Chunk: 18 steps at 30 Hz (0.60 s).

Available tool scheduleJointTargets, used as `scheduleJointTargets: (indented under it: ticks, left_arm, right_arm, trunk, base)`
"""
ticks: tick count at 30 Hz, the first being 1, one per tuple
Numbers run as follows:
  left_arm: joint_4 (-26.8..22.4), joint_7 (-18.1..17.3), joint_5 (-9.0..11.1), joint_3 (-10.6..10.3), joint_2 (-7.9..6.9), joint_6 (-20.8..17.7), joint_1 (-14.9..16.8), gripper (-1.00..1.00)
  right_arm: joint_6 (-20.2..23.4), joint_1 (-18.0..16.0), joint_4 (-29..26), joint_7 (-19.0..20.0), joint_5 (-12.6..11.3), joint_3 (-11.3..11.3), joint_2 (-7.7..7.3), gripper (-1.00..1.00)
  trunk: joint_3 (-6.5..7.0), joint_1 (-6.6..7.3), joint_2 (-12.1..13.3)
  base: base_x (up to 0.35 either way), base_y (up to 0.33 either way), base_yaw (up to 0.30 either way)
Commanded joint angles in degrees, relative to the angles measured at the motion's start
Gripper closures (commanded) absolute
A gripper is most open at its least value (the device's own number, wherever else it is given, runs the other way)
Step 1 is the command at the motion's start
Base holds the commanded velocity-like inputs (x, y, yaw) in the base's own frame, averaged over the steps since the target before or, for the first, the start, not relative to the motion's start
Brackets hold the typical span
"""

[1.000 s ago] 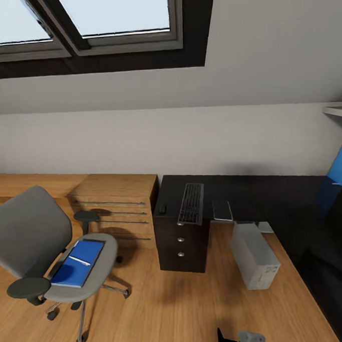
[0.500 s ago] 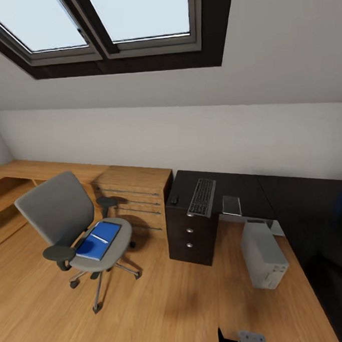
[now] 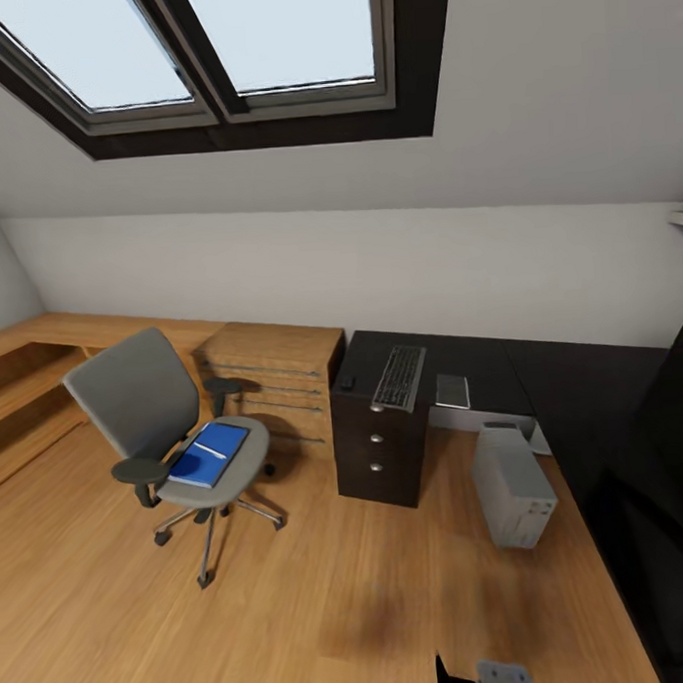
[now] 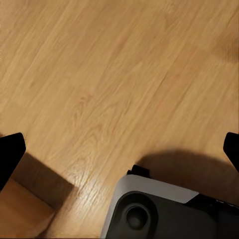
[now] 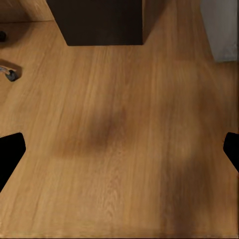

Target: In the bedroom, organize the workspace by keeping the computer under the desk, ensuring the monitor is on the desk, placing the keyboard on the desk next to the monitor, placing the mouse on the desk next to the keyboard, moving the folder from the swivel chair onto the desk next to the mouse, stacking the notebook on top of the folder with the pen on top of the notebook, and positioning the swivel chair next to the desk.

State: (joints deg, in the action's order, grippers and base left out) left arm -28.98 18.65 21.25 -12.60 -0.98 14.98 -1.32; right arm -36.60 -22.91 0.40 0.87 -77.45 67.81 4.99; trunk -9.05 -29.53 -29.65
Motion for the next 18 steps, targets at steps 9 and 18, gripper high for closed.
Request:
scheduleJointTargets:
  ticks: [9,18]
  left_arm:
    - [-0.1,0.4,0.5,-0.5,-0.08,0.1,0.0,-1.00]
    - [-0.1,0.4,0.5,-0.5,0.00,0.1,0.0,-1.00]
  right_arm:
    - [-0.1,0.0,0.0,0.1,-0.6,0.5,0.02,-1.00]
    - [-0.1,0.0,0.0,0.1,-0.6,0.5,0.02,-1.00]
  trunk:
    - [0.40,0.01,-0.1]
    - [0.82,0.01,-0.1]
  base:
    - [-0.338,0.000,-0.033]
    - [-0.338,0.000,-0.047]
